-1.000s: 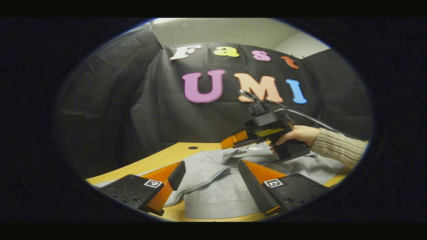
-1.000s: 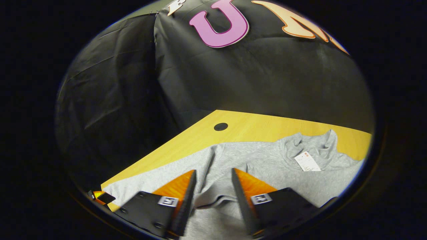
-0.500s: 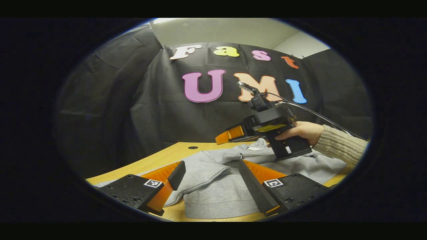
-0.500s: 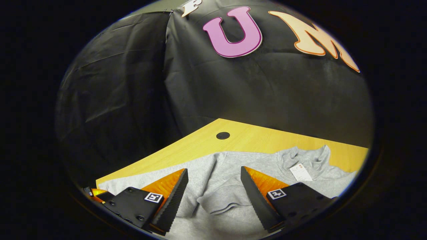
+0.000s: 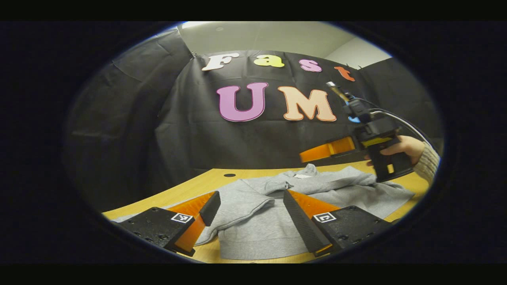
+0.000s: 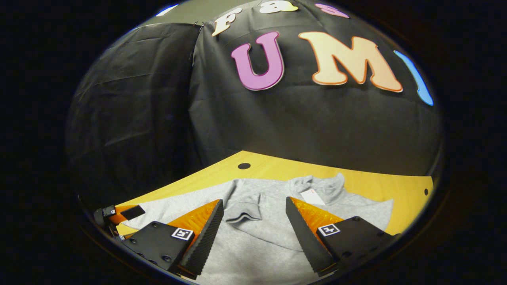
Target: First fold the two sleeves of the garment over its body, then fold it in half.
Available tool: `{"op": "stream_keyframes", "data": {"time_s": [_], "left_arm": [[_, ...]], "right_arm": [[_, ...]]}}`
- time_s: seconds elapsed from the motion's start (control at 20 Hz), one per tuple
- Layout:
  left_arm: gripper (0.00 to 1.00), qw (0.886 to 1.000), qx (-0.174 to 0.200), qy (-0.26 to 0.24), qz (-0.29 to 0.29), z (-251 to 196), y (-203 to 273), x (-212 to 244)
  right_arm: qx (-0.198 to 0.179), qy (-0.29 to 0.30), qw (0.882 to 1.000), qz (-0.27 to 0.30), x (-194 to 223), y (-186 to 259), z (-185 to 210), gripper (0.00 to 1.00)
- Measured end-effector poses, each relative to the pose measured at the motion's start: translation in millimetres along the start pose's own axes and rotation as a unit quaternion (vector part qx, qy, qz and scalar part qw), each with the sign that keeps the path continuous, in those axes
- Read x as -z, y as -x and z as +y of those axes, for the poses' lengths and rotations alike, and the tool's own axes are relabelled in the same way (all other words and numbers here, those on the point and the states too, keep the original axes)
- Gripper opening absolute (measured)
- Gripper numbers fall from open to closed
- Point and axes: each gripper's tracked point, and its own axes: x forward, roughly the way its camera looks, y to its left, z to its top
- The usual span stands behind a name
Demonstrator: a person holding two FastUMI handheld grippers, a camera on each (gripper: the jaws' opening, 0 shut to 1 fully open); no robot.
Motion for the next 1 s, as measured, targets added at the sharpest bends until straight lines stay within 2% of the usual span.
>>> {"op": "stream_keyframes", "data": {"time_s": [0.25,0.4,0.55,0.75,0.9,0.95,1.0], "left_arm": [[0.94,1.0,0.005,-0.005,0.002,-0.1,1.2,0.1],[0.94,1.0,0.002,-0.005,0.004,2.0,-1.4,1.9],[0.94,0.999,-0.014,-0.03,0.029,17.4,-4.3,11.0],[0.93,0.995,-0.042,-0.074,0.059,54.7,9.2,9.0],[0.94,0.99,-0.062,-0.084,0.094,89.8,30.7,13.7],[1.0,0.988,-0.067,-0.084,0.114,101.3,39.2,19.3],[0.94,0.985,-0.073,-0.081,0.135,114.5,49.0,24.7]], "right_arm": [[0.042,-0.002,0.999,-0.034,15.0,77.6,-35.1,0.98],[0.086,-0.007,0.995,-0.056,27.1,116.9,-63.2,0.98],[0.125,-0.026,0.989,-0.081,43.8,156.5,-88.4,0.98],[0.145,-0.05,0.984,-0.095,73.4,180.2,-117.9,0.97],[0.159,-0.063,0.981,-0.092,88.7,192.7,-133.5,0.97],[0.16,-0.064,0.981,-0.09,94.9,195.2,-135.3,0.97],[0.163,-0.064,0.981,-0.087,98.2,196.7,-137.2,0.98]]}}
